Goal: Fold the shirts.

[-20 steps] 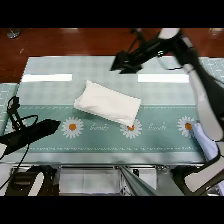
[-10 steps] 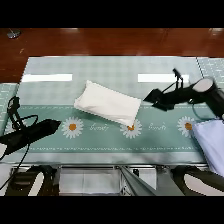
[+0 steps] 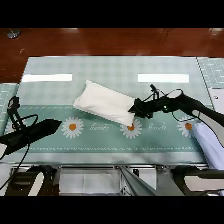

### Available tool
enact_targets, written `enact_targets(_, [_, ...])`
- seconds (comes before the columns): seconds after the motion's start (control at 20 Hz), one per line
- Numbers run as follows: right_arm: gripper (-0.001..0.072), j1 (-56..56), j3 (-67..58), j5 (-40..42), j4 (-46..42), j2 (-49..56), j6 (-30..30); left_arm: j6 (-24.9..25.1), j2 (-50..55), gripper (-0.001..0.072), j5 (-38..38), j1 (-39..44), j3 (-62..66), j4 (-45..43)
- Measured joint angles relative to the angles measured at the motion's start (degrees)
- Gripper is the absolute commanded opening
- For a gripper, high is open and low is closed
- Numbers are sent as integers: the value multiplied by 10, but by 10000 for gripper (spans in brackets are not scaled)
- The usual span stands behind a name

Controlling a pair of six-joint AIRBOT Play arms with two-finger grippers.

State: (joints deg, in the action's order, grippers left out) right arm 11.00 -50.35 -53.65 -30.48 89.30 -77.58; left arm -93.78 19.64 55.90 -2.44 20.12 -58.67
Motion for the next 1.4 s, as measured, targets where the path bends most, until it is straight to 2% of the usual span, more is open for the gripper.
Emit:
enact_targets(0.15, [21,27,-90,-41,3,28,24,0,0,33,0,0,0,1])
enact_targets(0.25, [21,35,-170,-68,-24,33,20,0,0,33,0,0,0,2])
enact_targets(0.5, [21,21,-419,-179,-164,33,-66,0,0,33,0,0,0,3])
enact_targets(0.6, [21,-5,-519,-246,-221,33,-104,0,0,33,0,0,0,3])
enact_targets(0.75, [21,-61,-616,-336,-266,26,-146,0,0,33,0,0,0,4])
enact_targets(1.1, [21,-261,-665,-487,-319,-48,-209,0,0,33,0,0,0,5])
enact_targets(1.4, [21,-446,-604,-520,-366,-160,-218,0,0,33,0,0,0,5])
